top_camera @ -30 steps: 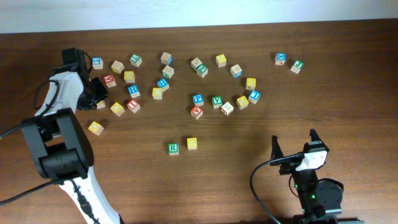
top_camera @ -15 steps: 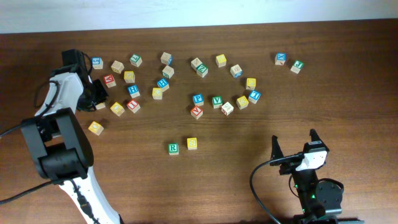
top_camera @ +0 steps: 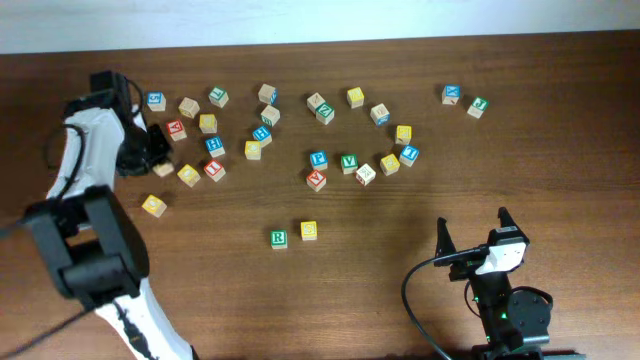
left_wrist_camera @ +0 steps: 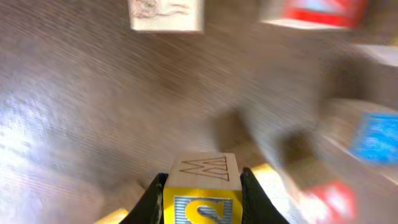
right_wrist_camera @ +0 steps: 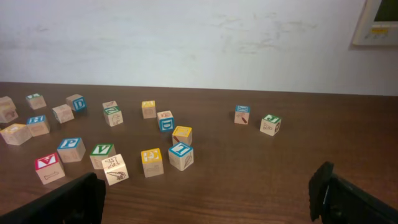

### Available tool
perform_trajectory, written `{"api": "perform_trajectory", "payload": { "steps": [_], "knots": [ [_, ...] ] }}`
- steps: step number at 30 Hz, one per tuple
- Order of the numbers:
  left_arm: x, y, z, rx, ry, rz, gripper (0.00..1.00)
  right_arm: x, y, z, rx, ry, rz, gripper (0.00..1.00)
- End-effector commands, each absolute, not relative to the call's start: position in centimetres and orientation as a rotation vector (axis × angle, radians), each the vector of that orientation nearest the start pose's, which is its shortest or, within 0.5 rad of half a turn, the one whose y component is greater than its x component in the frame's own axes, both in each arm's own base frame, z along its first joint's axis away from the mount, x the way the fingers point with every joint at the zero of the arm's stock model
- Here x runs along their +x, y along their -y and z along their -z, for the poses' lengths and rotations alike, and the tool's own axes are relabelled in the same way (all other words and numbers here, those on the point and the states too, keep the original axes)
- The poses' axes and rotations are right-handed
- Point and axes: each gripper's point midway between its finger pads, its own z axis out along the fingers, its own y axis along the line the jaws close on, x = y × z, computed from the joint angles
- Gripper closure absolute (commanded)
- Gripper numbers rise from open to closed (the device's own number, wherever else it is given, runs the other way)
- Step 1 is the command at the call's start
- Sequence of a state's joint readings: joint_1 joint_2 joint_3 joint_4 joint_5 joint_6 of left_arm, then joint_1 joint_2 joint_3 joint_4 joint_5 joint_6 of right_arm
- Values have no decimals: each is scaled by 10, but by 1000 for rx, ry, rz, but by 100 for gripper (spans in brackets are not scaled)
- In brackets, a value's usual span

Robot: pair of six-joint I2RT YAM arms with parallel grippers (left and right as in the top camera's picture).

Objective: Spell out RSS
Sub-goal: 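Carry the second S block and place it right of the first S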

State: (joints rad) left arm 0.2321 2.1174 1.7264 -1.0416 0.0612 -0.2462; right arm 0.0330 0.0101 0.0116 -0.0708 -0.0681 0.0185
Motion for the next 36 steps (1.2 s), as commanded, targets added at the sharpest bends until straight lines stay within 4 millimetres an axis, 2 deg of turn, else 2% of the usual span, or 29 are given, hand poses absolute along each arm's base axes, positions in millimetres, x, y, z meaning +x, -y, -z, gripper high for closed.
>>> {"api": "perform_trajectory", "payload": {
  "steps": [1,2,3,5,8,9,11,16,20,21,23,25,27,29,32,34,36],
  "knots": [
    [437,-42,-152,-587,-2748,507,97,245,-18,-157,-60,-1644,-86,2],
    [432,-23,-164,-553,-2740,620,95,245,-18,-157,-61,-1644,-86,2],
    [417,9,-170,-510,-2793,744,95,245,-18,-157,-60,-1644,-86,2],
    [397,43,-167,-451,-2897,792,96,245,-18,-157,-60,-1644,-86,2],
    [372,108,-156,-221,-3028,765,96,245,-18,-157,-61,-1644,-86,2],
    [359,135,-147,-89,-3076,701,98,245,-18,-157,-61,-1644,-86,2],
    [336,191,-134,152,-3103,687,100,245,-18,-157,-60,-1644,-86,2],
    [292,279,-122,550,-3037,683,99,245,-18,-157,-60,-1644,-86,2],
    [288,280,-112,415,-3055,425,98,245,-18,-157,-60,-1644,-86,2],
    [291,276,-111,324,-3060,381,99,245,-18,-157,-60,-1644,-86,2],
    [294,273,-110,238,-3064,353,99,245,-18,-157,-61,-1644,-86,2],
    [294,273,-110,227,-3064,346,98,245,-18,-157,-61,-1644,-86,2],
    [300,263,-106,167,-3050,257,99,245,-18,-157,-60,-1644,-86,2],
    [300,251,-92,55,-3055,170,98,245,-18,-157,-61,-1644,-86,2],
    [303,253,-61,-90,-3029,210,98,245,-18,-157,-60,-1644,-86,2],
    [308,258,-43,-92,-2985,259,99,245,-18,-157,-60,-1644,-86,2],
    [311,260,-33,-109,-2961,287,99,245,-18,-157,-61,-1644,-86,2]
  ]
}}
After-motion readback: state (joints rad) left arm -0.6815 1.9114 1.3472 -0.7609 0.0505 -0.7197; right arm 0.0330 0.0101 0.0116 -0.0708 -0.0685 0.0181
